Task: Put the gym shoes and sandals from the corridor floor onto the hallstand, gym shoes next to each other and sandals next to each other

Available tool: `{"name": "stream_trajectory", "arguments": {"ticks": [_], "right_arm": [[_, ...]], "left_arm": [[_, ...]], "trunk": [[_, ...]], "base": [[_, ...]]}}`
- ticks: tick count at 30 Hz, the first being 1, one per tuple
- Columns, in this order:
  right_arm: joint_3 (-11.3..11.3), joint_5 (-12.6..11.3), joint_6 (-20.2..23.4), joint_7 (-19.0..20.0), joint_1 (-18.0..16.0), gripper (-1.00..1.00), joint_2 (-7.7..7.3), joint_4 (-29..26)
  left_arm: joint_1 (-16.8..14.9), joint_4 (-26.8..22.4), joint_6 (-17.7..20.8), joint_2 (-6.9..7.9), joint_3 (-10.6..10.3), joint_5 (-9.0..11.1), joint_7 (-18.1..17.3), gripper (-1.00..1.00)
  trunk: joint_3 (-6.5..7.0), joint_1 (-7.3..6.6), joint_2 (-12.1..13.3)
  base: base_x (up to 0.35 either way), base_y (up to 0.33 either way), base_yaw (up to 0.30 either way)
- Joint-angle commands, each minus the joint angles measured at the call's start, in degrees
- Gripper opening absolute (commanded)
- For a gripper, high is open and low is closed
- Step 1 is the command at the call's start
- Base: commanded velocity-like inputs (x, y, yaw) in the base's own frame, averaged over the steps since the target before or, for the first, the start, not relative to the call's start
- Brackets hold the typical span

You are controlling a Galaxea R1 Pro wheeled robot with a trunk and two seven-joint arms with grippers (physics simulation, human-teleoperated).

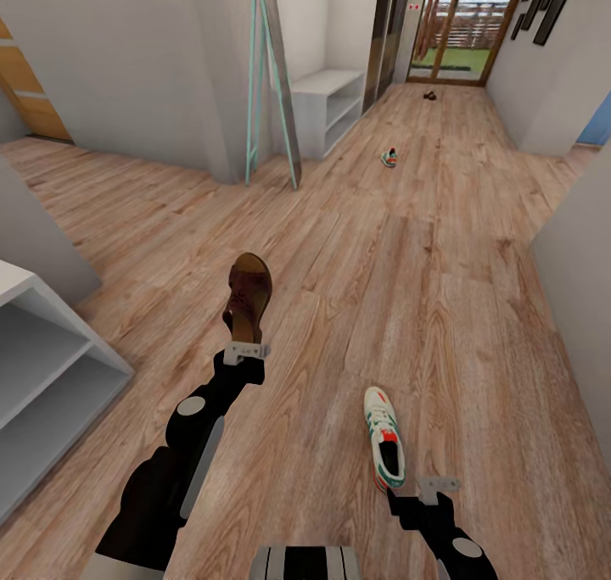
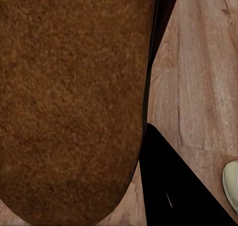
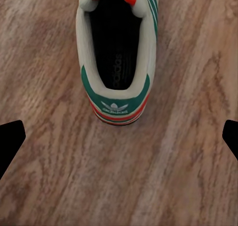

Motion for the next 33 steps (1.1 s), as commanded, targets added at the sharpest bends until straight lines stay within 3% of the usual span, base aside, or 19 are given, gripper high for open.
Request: {"name": "stream_trajectory", "arguments": {"ticks": [1,5,12,16,21,28,33], "right_arm": [[0.0,0.0,0.3,0.0,0.0,1.00,0.01,0.0],[0.0,0.1,-0.4,-0.1,0.0,1.00,0.09,0.3],[-0.1,-0.3,-6.5,0.0,-0.4,1.00,0.08,0.7],[-0.1,-0.4,-7.1,0.0,-2.3,1.00,0.06,2.2],[-0.1,-0.3,-8.4,0.1,-4.3,1.00,0.05,9.6],[-0.2,0.1,-9.6,0.1,-4.6,1.00,-0.02,11.4],[-0.3,0.1,-9.7,0.1,-4.6,1.00,-0.04,11.5]], "left_arm": [[0.0,-0.1,0.3,-0.02,0.0,-0.3,-0.3,-1.00],[0.0,-0.1,0.3,-0.02,0.0,-0.3,-0.3,-1.00],[0.0,-0.9,0.4,-0.02,0.0,-0.3,-0.3,-1.00],[0.0,-0.9,0.4,-0.02,0.0,-0.3,-0.3,-1.00],[0.0,-1.0,0.4,-0.02,0.0,-0.3,-0.3,-1.00],[0.0,-1.0,0.4,-0.02,0.0,-0.3,-0.3,-1.00],[0.0,-1.0,0.4,-0.02,0.0,-0.3,-0.3,-1.00]], "trunk": [[-0.06,-0.01,0.0],[-0.08,-0.01,0.0],[-0.08,-0.01,0.0],[-0.08,-0.01,0.0],[-0.08,-0.01,0.0],[-0.08,-0.01,0.0],[-1.19,0.12,-0.1]], "base": [[0.000,0.000,-0.005],[0.000,0.000,-0.002],[0.000,0.000,0.000],[0.000,0.000,0.000],[0.000,0.000,0.000],[0.000,0.000,0.000],[0.000,0.000,0.000]]}}
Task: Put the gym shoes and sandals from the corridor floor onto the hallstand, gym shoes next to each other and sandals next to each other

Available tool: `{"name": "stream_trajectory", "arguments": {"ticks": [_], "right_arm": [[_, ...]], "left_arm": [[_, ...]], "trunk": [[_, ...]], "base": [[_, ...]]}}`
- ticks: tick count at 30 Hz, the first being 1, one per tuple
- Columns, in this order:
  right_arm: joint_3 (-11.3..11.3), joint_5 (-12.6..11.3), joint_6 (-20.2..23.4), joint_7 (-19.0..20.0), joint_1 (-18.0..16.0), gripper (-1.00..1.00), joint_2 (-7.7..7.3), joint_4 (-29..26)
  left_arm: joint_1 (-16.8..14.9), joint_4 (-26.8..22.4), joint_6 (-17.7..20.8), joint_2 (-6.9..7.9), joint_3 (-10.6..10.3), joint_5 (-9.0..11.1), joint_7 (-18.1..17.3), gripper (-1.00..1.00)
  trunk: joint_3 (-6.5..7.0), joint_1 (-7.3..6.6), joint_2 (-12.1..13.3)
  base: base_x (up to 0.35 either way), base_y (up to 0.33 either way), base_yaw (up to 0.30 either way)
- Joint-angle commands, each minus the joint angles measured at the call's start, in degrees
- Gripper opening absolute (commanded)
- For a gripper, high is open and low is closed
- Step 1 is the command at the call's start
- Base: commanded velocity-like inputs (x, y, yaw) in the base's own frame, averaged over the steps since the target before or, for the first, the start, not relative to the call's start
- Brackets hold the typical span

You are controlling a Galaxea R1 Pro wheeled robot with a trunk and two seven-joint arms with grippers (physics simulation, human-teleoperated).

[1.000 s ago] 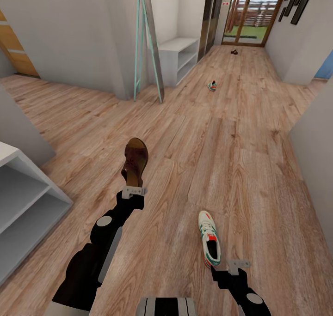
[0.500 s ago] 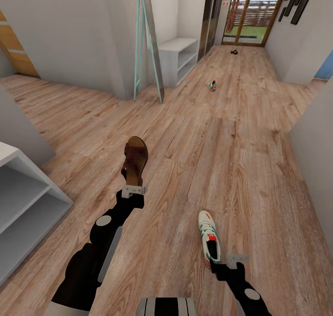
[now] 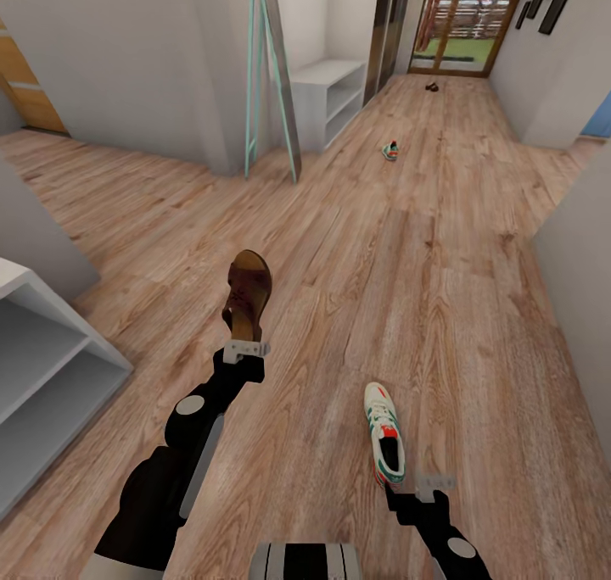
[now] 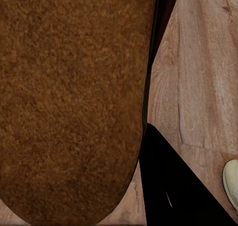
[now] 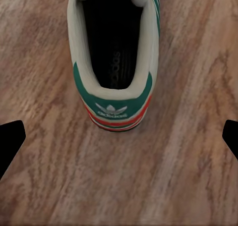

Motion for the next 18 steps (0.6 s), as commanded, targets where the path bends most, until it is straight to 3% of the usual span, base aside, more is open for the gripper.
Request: {"name": "stream_trajectory", "arguments": {"ticks": [1,18], "right_arm": [[0.0,0.0,0.2,0.0,0.0,1.00,-0.01,-0.1],[-0.2,-0.3,0.2,-0.1,0.0,1.00,-0.01,-0.1]], "left_arm": [[0.0,-0.1,0.3,-0.02,0.0,-0.2,-0.3,-1.00],[0.0,-0.1,0.3,-0.04,0.0,-0.2,-0.3,-1.00]], "trunk": [[-0.27,0.01,0.0],[-5.31,0.45,-0.3]], "base": [[0.000,0.000,0.000],[0.000,0.000,0.000]]}}
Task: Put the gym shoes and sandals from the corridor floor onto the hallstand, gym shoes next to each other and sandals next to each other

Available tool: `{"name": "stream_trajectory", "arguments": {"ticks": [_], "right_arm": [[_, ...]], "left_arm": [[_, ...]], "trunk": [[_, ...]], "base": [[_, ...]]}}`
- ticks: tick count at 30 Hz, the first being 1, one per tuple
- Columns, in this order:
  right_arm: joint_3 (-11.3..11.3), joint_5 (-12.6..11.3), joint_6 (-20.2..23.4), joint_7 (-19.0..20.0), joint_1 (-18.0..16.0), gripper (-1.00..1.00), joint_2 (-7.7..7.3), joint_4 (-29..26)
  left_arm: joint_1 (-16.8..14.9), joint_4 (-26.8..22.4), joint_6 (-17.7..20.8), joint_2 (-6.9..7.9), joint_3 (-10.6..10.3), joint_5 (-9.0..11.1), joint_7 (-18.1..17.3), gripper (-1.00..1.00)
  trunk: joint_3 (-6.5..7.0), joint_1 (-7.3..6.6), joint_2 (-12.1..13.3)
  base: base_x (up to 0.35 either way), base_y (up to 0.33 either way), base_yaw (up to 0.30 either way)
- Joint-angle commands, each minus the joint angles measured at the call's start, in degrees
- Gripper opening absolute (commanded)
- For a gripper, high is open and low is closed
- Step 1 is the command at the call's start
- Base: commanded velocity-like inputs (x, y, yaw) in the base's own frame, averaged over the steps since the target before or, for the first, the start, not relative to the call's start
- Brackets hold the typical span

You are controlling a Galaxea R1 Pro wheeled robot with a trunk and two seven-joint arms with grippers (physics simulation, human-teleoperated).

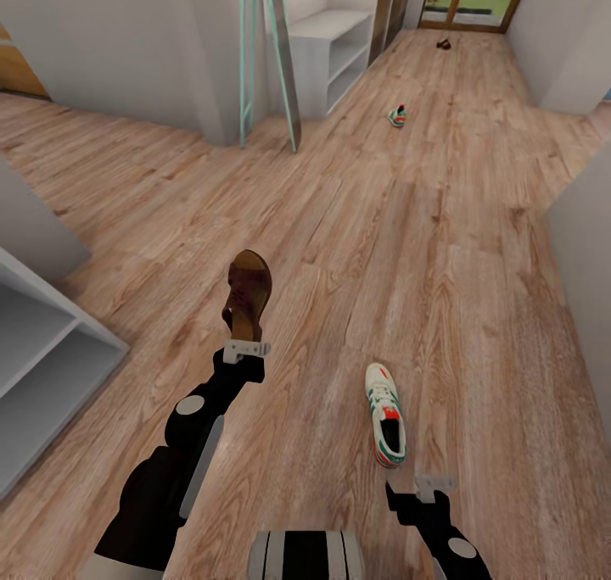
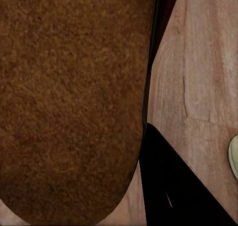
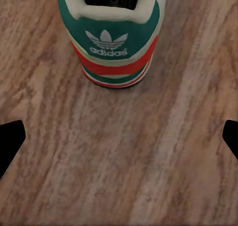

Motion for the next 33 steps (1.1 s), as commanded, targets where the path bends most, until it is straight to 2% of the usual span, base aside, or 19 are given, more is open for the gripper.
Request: {"name": "stream_trajectory", "arguments": {"ticks": [1,6,9,15,25,33], "right_arm": [[0.0,0.0,0.3,0.0,0.0,1.00,0.00,-0.1],[0.0,0.0,0.3,0.0,0.0,1.00,0.00,-0.1],[0.0,0.0,0.3,0.0,0.0,1.00,0.00,-0.1],[0.0,0.0,0.2,0.0,0.0,1.00,0.00,-0.2],[0.0,0.0,0.2,0.0,0.0,1.00,0.00,-0.2],[0.0,0.0,0.2,0.0,0.0,1.00,0.00,-0.2]], "left_arm": [[0.0,-0.1,0.3,-0.02,0.0,-0.2,-0.3,-1.00],[0.0,-0.1,0.3,-0.03,0.0,-0.2,-0.3,-1.00],[0.0,-0.1,0.3,-0.01,0.0,-0.3,-0.3,-1.00],[0.0,-0.1,0.3,0.00,0.0,-0.3,-0.3,-1.00],[0.0,-0.1,0.3,0.00,0.0,-0.3,-0.3,-1.00],[0.0,-0.1,0.3,0.00,0.0,-0.3,-0.3,-1.00]], "trunk": [[-0.36,0.01,0.0],[-1.94,0.14,-0.1],[-2.18,0.14,-0.1],[-2.31,0.14,-0.1],[-2.32,0.14,-0.1],[-2.32,0.14,-0.1]], "base": [[0.000,0.000,0.000],[0.000,0.000,0.000],[0.000,0.000,0.000],[0.017,0.000,0.000],[0.263,0.000,0.000],[0.035,0.000,0.000]]}}
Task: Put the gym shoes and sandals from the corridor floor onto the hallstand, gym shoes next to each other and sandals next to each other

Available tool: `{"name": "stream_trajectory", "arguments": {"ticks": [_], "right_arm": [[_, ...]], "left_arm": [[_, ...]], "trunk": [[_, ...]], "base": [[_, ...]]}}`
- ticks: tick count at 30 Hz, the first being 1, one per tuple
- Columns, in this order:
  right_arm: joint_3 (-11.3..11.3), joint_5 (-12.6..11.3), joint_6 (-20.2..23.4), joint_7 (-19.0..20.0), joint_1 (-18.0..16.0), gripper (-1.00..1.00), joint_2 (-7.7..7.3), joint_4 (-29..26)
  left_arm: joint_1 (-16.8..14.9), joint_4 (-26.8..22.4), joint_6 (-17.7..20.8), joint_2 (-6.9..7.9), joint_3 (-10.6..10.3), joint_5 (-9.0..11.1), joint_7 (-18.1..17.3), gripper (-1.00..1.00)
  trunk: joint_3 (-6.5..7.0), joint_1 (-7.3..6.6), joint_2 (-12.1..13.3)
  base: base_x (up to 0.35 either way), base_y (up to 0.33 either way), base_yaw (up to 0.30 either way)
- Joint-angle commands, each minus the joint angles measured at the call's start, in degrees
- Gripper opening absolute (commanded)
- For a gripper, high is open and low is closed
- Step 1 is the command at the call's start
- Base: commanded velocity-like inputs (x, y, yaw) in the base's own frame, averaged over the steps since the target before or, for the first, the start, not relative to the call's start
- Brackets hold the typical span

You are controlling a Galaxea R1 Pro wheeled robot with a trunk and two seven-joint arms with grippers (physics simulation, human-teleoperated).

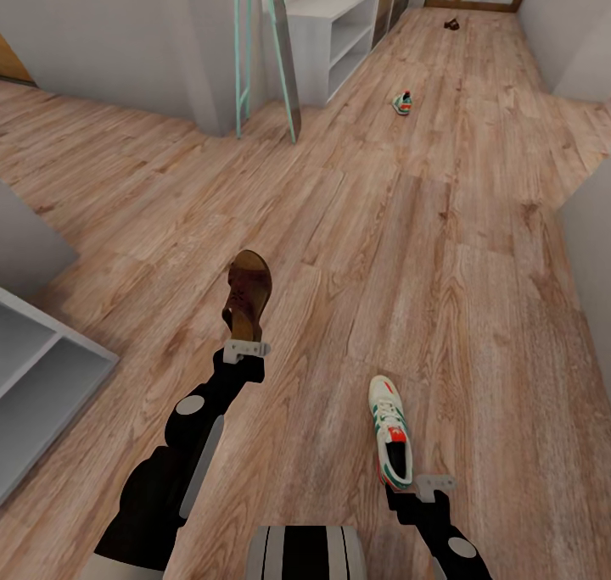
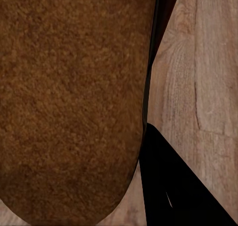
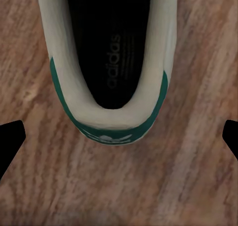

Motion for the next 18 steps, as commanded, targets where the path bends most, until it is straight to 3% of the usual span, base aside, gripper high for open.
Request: {"name": "stream_trajectory", "arguments": {"ticks": [1,18], "right_arm": [[0.0,0.0,0.2,0.0,0.0,1.00,0.00,-0.1],[0.2,0.0,0.2,0.0,0.0,1.00,0.00,-0.2]], "left_arm": [[0.0,-0.1,0.3,-0.02,0.0,-0.3,-0.3,-1.00],[0.0,-0.1,0.3,-0.02,0.0,-0.3,-0.3,-1.00]], "trunk": [[-0.04,-0.01,0.0],[-0.04,-0.01,0.0]], "base": [[0.003,0.000,0.000],[0.041,0.029,0.000]]}}
